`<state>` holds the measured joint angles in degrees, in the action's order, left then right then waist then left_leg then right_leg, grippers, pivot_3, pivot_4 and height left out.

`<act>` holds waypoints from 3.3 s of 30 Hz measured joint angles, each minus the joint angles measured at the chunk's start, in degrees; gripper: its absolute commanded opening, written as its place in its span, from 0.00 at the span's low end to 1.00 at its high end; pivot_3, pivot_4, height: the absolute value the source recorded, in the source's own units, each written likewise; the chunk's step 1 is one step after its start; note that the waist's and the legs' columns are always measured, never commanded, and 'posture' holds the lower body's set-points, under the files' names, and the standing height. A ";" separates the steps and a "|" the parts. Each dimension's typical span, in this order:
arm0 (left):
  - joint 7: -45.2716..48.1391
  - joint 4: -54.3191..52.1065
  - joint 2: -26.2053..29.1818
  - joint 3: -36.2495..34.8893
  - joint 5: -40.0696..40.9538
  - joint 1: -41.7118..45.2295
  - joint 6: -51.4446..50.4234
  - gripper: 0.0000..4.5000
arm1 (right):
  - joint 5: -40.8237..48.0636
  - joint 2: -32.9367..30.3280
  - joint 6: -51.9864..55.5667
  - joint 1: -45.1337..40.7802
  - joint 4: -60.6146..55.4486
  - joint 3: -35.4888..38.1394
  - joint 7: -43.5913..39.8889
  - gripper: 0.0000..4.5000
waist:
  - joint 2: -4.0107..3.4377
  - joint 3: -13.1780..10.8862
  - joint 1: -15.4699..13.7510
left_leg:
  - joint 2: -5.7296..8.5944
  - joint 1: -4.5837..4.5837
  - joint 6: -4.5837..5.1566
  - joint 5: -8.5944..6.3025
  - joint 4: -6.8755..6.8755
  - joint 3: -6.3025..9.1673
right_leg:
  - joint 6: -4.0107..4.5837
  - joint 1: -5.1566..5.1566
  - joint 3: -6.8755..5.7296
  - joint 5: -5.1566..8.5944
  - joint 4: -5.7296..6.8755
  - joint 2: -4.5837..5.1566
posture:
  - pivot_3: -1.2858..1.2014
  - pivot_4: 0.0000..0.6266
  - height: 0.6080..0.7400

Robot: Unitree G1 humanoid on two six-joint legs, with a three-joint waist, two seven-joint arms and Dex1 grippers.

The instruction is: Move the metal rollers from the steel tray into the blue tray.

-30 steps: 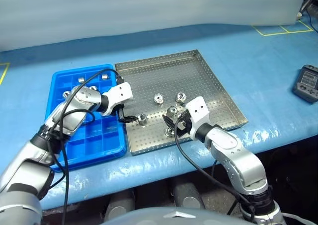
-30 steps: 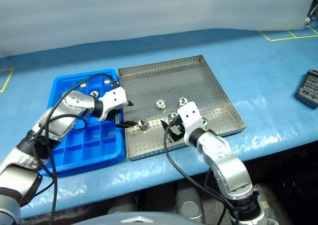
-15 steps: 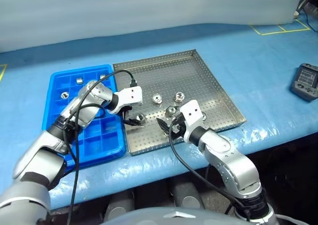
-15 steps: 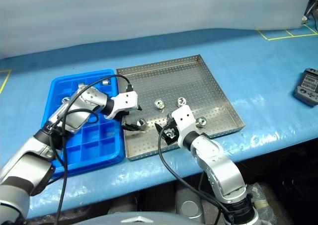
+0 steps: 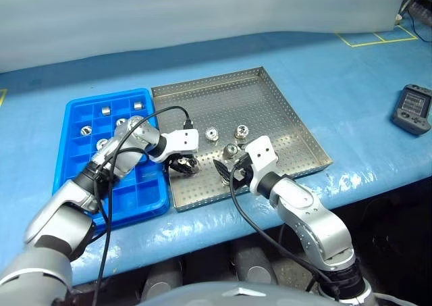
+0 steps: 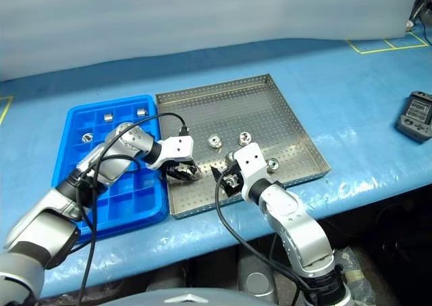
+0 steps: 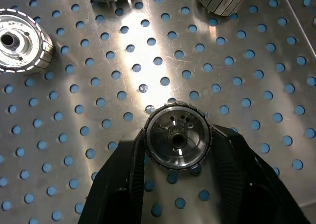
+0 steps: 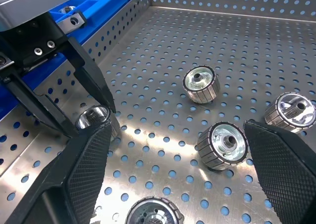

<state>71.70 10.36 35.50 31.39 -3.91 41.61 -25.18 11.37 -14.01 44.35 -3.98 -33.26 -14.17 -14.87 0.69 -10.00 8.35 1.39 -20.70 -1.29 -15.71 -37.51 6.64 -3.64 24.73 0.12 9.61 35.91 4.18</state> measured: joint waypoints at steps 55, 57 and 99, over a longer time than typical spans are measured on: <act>-44.65 -36.31 -12.35 -41.27 22.87 -27.32 -18.24 0.98 | 2.06 -4.17 -5.79 -3.56 2.93 -3.95 -9.55 1.00 | 0.09 0.04 -5.31 | 0.02 0.07 0.00 -0.01 -0.33 -0.13 | 0.01 -0.17 0.16 -0.16 -0.04 -0.06 | 0.47 0.24 1.00; -40.50 -32.01 -10.20 -36.18 23.04 -23.41 -18.53 0.98 | 1.88 -5.48 -4.95 -2.83 2.56 -3.05 -9.08 1.00 | 0.08 0.04 -4.87 | 0.02 0.08 0.00 -0.01 -0.34 -0.15 | 0.04 -0.17 0.17 -0.14 -0.02 -0.06 | 0.46 0.24 1.00; -46.13 -18.40 -17.26 -34.93 9.83 -13.15 -14.64 0.01 | -0.63 -5.30 -2.63 -0.45 -1.09 -4.88 -6.96 1.00 | 0.10 0.02 1.75 | 0.01 0.06 0.22 -0.13 -0.36 -0.43 | -0.33 -0.02 0.57 -0.32 -0.06 -0.10 | 0.48 0.24 1.00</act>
<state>25.57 -8.03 18.24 -3.54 5.92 28.46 -39.81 10.74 -19.31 41.72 -4.43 -34.35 -19.05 -21.83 0.79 -9.98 10.10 1.40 -20.65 -1.07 -15.84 -37.87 6.21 -3.97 24.72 0.69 9.28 35.85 4.08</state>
